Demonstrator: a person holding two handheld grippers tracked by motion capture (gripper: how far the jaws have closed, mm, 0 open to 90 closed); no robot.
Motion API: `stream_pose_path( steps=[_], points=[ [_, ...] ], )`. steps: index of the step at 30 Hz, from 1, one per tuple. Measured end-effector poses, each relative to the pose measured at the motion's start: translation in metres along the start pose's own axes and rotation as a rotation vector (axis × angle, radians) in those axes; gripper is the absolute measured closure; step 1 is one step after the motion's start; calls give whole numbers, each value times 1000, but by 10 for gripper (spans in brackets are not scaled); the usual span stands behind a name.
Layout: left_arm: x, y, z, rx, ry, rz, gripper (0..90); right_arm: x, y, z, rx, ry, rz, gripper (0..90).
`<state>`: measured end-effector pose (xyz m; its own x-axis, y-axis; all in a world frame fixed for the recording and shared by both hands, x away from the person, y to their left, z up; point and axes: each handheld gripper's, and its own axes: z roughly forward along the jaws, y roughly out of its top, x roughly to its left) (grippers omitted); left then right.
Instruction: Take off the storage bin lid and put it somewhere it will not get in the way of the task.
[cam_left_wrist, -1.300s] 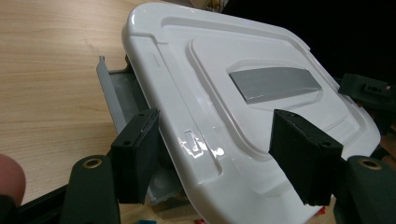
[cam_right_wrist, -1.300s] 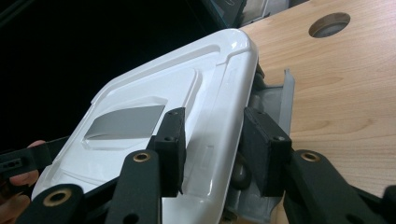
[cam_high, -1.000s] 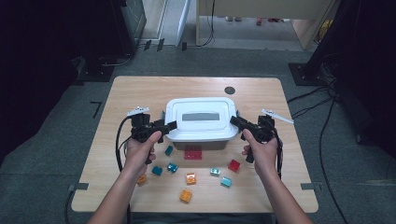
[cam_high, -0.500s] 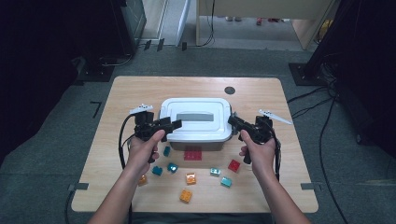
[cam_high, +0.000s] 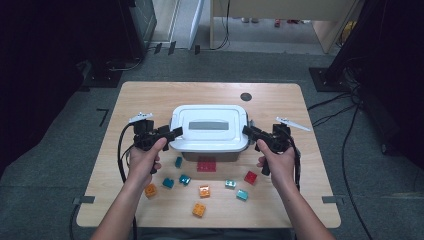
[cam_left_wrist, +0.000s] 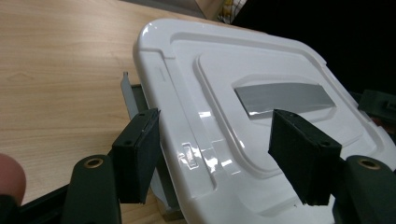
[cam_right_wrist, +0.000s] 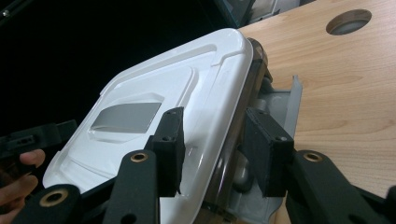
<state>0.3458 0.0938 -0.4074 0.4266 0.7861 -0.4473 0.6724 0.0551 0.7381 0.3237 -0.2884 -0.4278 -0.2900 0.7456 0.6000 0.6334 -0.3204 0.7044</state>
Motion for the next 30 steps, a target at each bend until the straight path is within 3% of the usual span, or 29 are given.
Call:
stream_pose_path(
  steps=[10, 13, 16, 21, 30],
  points=[
    [2, 1, 2, 20, -20, -10, 326, -3, 1, 4, 11, 14, 26, 560],
    [3, 0, 4, 33, -77, -45, 334, -1, 2, 4, 16, 2, 18, 592],
    [0, -2, 5, 31, -63, -28, 336, -2, 2, 4, 19, -20, 22, 613],
    [2, 1, 3, 18, -85, -66, 339, -2, 1, 2, 2, -19, 34, 619],
    [-1, 3, -1, -1, -91, -64, 346, 2, 4, -1, -15, -18, 23, 629]
  ],
)
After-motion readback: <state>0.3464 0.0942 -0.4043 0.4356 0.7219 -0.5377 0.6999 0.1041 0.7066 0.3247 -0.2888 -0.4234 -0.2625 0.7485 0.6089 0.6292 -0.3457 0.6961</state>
